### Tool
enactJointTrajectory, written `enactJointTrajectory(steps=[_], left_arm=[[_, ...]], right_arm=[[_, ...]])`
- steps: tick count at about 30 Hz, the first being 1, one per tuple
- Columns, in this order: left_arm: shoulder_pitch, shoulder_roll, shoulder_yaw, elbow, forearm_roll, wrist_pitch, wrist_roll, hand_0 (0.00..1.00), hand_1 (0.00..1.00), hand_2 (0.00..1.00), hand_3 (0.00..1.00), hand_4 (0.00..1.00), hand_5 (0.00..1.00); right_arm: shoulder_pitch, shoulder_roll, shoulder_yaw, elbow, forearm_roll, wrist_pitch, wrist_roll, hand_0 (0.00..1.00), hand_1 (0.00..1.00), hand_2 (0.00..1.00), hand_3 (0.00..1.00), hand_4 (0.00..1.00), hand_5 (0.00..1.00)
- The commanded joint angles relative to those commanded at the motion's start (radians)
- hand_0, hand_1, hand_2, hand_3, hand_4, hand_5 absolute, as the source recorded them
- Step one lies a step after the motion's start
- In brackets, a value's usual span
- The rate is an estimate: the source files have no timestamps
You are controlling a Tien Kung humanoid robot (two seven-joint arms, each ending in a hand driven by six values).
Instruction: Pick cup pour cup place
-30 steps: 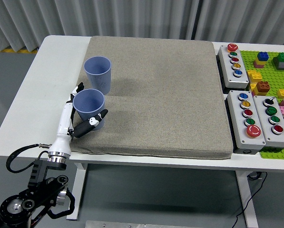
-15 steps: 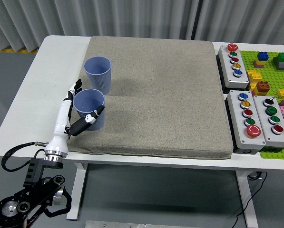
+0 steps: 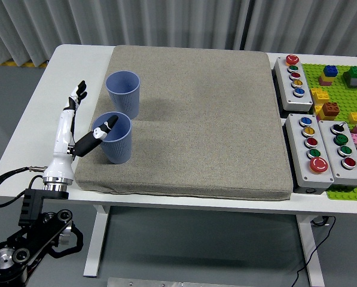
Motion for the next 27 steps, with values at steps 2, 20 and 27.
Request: enactJointTrajectory(steps=[2, 20, 27], left_arm=[[-0.008, 0.003, -0.022, -0.031, 0.005, 0.004, -0.001, 0.952, 0.947, 0.998, 0.998, 0.998, 0.646], [-0.132, 0.042, -0.036, -0.101, 0.001, 0.022, -0.003, 0.906, 0.891, 0.998, 0.998, 0.992, 0.796], [-0.13, 0.046, -0.081, -0.128, 0.035, 0.014, 0.007, 0.905, 0.889, 0.998, 0.998, 0.998, 0.775]], right_arm=[[0.0, 0.0, -0.001, 0.0, 0.003, -0.001, 0.0, 0.64, 0.604, 0.51, 0.587, 0.002, 0.002], [0.006, 0.006, -0.011, 0.002, 0.048, -0.016, -0.001, 0.641, 0.604, 0.51, 0.586, 0.002, 0.002], [-0.011, 0.007, -0.012, 0.002, 0.039, -0.011, -0.002, 0.641, 0.604, 0.509, 0.586, 0.002, 0.002]])
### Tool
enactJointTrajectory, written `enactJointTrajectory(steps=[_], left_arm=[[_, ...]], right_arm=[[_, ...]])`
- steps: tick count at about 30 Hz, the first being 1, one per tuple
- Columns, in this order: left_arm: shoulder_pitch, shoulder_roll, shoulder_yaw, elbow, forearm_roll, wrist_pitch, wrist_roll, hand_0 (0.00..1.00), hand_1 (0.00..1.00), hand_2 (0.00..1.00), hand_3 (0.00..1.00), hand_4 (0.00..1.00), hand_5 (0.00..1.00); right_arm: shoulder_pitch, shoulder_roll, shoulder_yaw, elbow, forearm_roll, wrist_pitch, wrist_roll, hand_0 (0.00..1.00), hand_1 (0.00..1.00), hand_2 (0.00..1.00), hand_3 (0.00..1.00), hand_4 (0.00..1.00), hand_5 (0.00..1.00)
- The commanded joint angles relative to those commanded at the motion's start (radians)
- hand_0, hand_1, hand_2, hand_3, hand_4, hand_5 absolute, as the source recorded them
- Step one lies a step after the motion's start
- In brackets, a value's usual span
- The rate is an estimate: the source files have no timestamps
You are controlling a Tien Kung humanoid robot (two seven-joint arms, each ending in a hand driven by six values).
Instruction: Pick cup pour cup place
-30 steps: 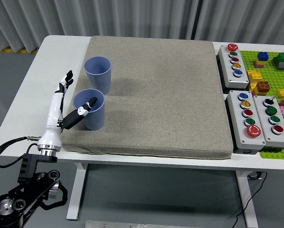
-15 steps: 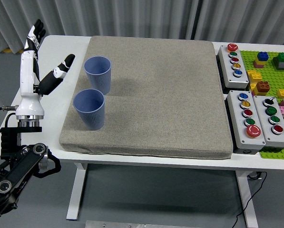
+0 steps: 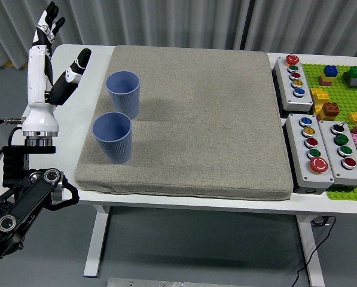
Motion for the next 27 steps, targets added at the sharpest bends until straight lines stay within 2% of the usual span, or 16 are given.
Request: enactJointTrajectory(steps=[5, 13, 19, 23, 24, 25, 27], left_arm=[[0.02, -0.001, -0.081, -0.029, 0.019, -0.003, 0.002, 0.889, 0.878, 0.998, 0.998, 0.998, 0.783], [0.035, -0.013, -0.177, -0.043, 0.033, -0.002, -0.005, 0.881, 0.87, 0.998, 0.998, 0.983, 0.802], [0.041, -0.013, -0.178, -0.047, 0.01, -0.01, -0.012, 0.86, 0.853, 0.997, 0.998, 0.978, 0.807], [0.05, -0.028, -0.147, -0.023, -0.112, -0.045, -0.046, 0.86, 0.853, 0.997, 0.998, 0.978, 0.807], [0.058, -0.032, -0.135, -0.019, -0.148, -0.066, -0.051, 0.86, 0.853, 0.997, 0.998, 0.978, 0.807], [0.061, -0.034, -0.13, -0.017, -0.193, -0.08, -0.053, 0.855, 0.849, 0.976, 0.996, 0.977, 0.874], [0.075, -0.036, -0.108, -0.02, -0.278, -0.123, -0.048, 0.855, 0.849, 0.976, 0.996, 0.977, 0.874]], right_arm=[[-0.004, -0.003, 0.003, -0.002, -0.009, 0.004, 0.002, 0.641, 0.604, 0.509, 0.585, 0.002, 0.002], [0.002, -0.002, 0.004, -0.002, -0.013, 0.004, 0.003, 0.641, 0.604, 0.509, 0.585, 0.002, 0.002], [0.004, -0.003, 0.006, -0.003, -0.018, 0.006, 0.003, 0.641, 0.604, 0.509, 0.585, 0.002, 0.002], [0.006, -0.003, 0.008, -0.003, -0.023, 0.007, 0.003, 0.641, 0.604, 0.509, 0.585, 0.002, 0.002], [0.006, -0.003, 0.007, -0.003, -0.019, 0.006, 0.003, 0.641, 0.604, 0.509, 0.585, 0.002, 0.002], [0.006, -0.003, 0.007, -0.003, -0.017, 0.005, 0.003, 0.641, 0.604, 0.509, 0.585, 0.002, 0.002], [0.007, -0.003, 0.008, -0.003, -0.017, 0.005, 0.003, 0.641, 0.604, 0.509, 0.585, 0.002, 0.002]])
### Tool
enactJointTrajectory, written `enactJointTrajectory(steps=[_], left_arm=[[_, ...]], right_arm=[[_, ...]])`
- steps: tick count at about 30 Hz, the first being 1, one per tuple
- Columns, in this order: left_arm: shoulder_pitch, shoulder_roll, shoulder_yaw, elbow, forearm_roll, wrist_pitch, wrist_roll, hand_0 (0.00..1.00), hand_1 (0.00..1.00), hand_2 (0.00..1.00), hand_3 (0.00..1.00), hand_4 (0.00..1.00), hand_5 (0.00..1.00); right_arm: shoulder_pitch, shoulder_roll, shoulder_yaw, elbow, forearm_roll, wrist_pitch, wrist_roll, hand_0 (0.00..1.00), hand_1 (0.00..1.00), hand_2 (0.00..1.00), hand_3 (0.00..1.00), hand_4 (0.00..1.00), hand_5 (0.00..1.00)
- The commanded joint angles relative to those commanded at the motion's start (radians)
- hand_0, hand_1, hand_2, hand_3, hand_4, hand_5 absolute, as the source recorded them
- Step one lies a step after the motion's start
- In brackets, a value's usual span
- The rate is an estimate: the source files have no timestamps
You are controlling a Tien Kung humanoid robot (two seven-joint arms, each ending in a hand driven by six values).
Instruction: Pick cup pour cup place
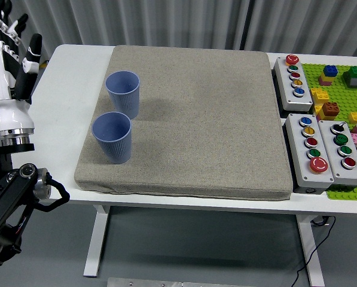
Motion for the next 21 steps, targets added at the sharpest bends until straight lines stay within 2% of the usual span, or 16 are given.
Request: enactJointTrajectory(steps=[3, 4, 8, 13, 21], left_arm=[[0.009, -0.003, 0.023, -0.008, -0.086, -0.018, -0.001, 0.855, 0.849, 0.976, 0.996, 0.977, 0.874], [0.009, -0.006, 0.027, -0.008, -0.101, -0.022, 0.0, 0.858, 0.855, 0.976, 0.981, 0.909, 0.998], [0.006, -0.011, 0.035, -0.008, -0.152, -0.041, 0.001, 0.858, 0.855, 0.976, 0.981, 0.909, 0.998], [0.007, -0.01, 0.036, -0.011, -0.274, -0.075, -0.003, 0.863, 0.859, 0.975, 0.974, 0.879, 0.998], [0.007, -0.012, 0.034, -0.007, -0.252, -0.066, -0.001, 0.861, 0.856, 0.972, 0.966, 0.859, 0.998]], right_arm=[[0.002, -0.001, 0.002, 0.0, -0.004, 0.001, 0.0, 0.641, 0.604, 0.509, 0.585, 0.002, 0.002], [0.002, -0.001, 0.002, 0.0, -0.003, 0.001, 0.0, 0.641, 0.604, 0.509, 0.585, 0.002, 0.002], [0.004, -0.001, 0.001, 0.0, -0.004, 0.002, 0.0, 0.641, 0.604, 0.509, 0.585, 0.002, 0.002], [0.004, -0.001, -0.001, 0.0, -0.002, 0.002, 0.001, 0.641, 0.604, 0.509, 0.585, 0.002, 0.002], [0.003, -0.001, -0.001, -0.001, 0.001, 0.001, 0.002, 0.64, 0.604, 0.509, 0.585, 0.002, 0.002]])
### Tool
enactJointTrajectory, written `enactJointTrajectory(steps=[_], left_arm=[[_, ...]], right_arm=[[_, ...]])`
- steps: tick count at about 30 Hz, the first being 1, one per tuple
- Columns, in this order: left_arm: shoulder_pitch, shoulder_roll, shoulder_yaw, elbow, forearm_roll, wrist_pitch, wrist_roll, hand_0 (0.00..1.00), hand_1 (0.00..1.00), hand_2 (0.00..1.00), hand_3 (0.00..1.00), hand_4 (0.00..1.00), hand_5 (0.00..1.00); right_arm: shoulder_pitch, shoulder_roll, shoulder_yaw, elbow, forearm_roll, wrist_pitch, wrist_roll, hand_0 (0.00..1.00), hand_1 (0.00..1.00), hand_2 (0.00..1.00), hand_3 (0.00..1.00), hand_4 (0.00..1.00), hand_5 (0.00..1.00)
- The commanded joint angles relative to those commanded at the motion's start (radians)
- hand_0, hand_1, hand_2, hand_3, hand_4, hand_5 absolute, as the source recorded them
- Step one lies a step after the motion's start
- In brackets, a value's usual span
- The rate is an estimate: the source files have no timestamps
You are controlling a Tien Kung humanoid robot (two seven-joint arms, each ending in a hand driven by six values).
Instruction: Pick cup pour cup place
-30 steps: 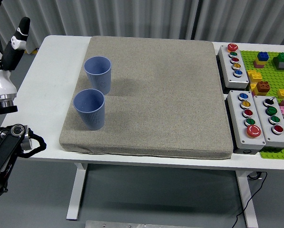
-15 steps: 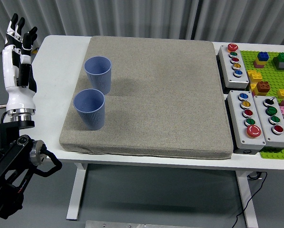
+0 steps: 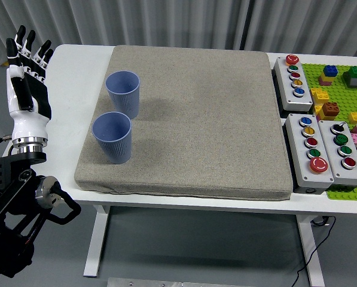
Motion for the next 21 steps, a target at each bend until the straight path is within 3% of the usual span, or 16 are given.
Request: enactJointTrajectory(steps=[21], left_arm=[[0.001, 0.003, -0.004, -0.012, 0.058, 0.008, 0.014, 0.858, 0.855, 0.972, 0.965, 0.853, 0.998]], right_arm=[[0.0, 0.001, -0.004, 0.001, 0.007, -0.004, -0.002, 0.639, 0.604, 0.509, 0.585, 0.002, 0.002]])
